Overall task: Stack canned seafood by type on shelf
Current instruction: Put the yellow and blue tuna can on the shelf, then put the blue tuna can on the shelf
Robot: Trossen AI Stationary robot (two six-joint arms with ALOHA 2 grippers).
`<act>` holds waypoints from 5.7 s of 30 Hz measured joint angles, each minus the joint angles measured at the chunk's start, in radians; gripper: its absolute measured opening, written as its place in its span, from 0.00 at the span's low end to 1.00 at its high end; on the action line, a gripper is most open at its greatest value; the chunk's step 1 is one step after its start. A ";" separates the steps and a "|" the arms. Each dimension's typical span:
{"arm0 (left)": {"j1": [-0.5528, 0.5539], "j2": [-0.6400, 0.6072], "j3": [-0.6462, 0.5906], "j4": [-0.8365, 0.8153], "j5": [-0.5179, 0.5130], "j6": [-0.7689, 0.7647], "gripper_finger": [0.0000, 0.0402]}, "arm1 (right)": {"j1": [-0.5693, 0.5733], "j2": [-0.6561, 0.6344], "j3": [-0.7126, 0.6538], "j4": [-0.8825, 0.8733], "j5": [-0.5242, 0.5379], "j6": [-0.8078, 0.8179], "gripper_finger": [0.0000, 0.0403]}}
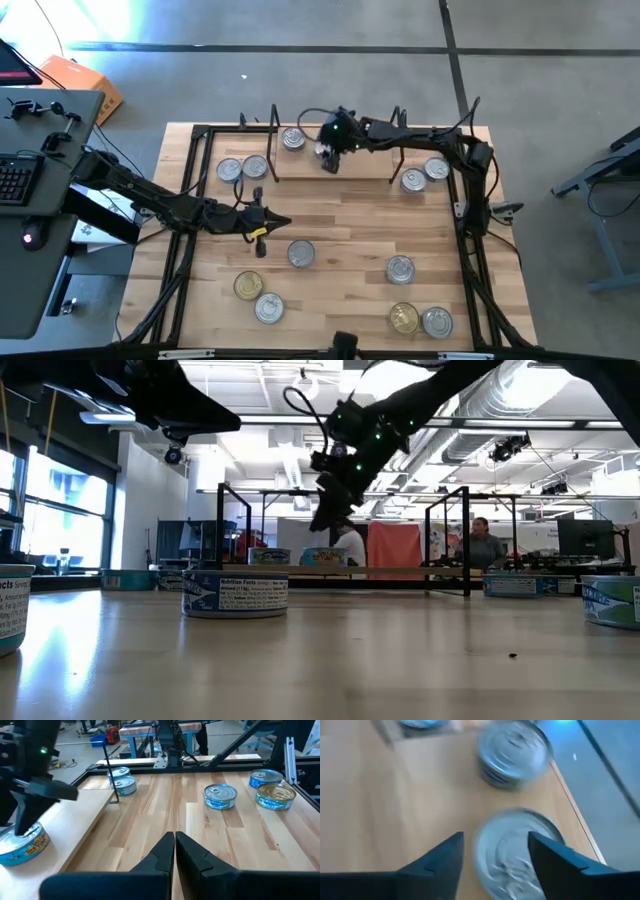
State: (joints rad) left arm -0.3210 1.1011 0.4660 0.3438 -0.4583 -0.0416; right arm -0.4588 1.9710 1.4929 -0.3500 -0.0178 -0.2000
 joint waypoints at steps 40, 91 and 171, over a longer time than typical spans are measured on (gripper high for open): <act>-0.011 0.000 0.000 -0.033 -0.003 -0.063 0.02 | 0.099 -0.136 -0.003 0.064 0.100 -0.023 0.04; 0.092 0.543 0.305 -0.387 0.434 -0.067 0.00 | 0.669 -0.152 -0.773 0.956 0.168 0.371 0.16; 0.203 0.690 0.402 0.053 0.394 0.218 0.00 | 0.784 -0.136 -0.762 0.843 0.636 -0.220 0.39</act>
State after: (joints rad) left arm -0.1180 1.7908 0.8677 0.3971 -0.0646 0.1764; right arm 0.3252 1.8350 0.7310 0.4934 0.6180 -0.4196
